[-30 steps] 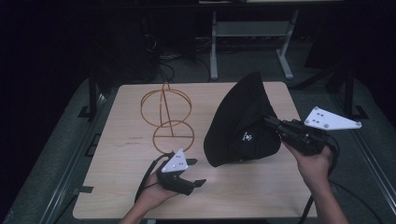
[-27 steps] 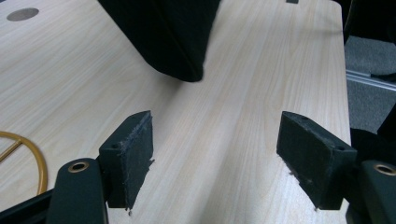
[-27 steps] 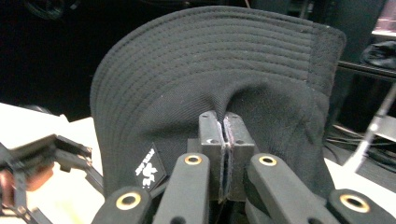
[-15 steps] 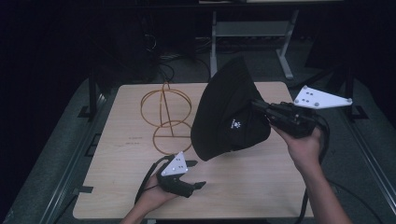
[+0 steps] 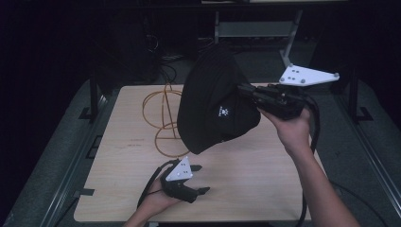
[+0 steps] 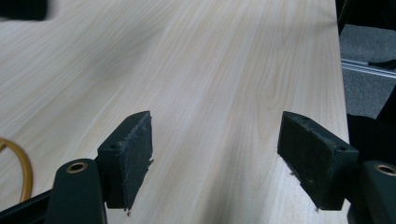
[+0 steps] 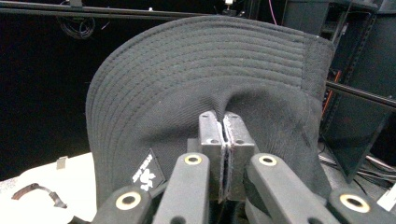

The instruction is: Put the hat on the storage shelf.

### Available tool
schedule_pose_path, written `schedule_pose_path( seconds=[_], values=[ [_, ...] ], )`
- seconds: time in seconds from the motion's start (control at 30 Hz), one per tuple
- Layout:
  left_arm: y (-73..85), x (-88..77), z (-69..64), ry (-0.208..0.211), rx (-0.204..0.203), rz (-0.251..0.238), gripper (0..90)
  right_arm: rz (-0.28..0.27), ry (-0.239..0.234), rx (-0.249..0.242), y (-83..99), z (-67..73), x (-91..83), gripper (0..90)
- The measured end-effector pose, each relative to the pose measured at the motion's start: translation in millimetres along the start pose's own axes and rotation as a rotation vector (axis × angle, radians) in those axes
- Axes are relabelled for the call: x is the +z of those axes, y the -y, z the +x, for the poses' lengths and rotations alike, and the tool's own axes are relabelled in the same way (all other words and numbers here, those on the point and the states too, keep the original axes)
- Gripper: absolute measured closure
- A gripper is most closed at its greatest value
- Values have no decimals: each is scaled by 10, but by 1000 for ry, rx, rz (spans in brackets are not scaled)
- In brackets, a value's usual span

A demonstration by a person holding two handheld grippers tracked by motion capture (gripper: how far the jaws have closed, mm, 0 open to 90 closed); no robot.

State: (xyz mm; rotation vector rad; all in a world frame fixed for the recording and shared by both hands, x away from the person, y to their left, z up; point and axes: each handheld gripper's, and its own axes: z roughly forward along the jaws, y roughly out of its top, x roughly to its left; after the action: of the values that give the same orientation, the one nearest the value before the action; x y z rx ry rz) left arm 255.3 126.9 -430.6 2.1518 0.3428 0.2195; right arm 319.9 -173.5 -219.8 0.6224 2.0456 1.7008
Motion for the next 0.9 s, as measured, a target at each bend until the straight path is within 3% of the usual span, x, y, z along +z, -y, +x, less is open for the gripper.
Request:
schedule_pose_path(
  seconds=[0.4,0.9],
  values=[
    [-8,43,-40,9,59,20,259,19,-65,16,-187,10,444,879],
    [0,63,-50,19,51,17,259,72,-121,28,-447,35,968,879]
  ],
)
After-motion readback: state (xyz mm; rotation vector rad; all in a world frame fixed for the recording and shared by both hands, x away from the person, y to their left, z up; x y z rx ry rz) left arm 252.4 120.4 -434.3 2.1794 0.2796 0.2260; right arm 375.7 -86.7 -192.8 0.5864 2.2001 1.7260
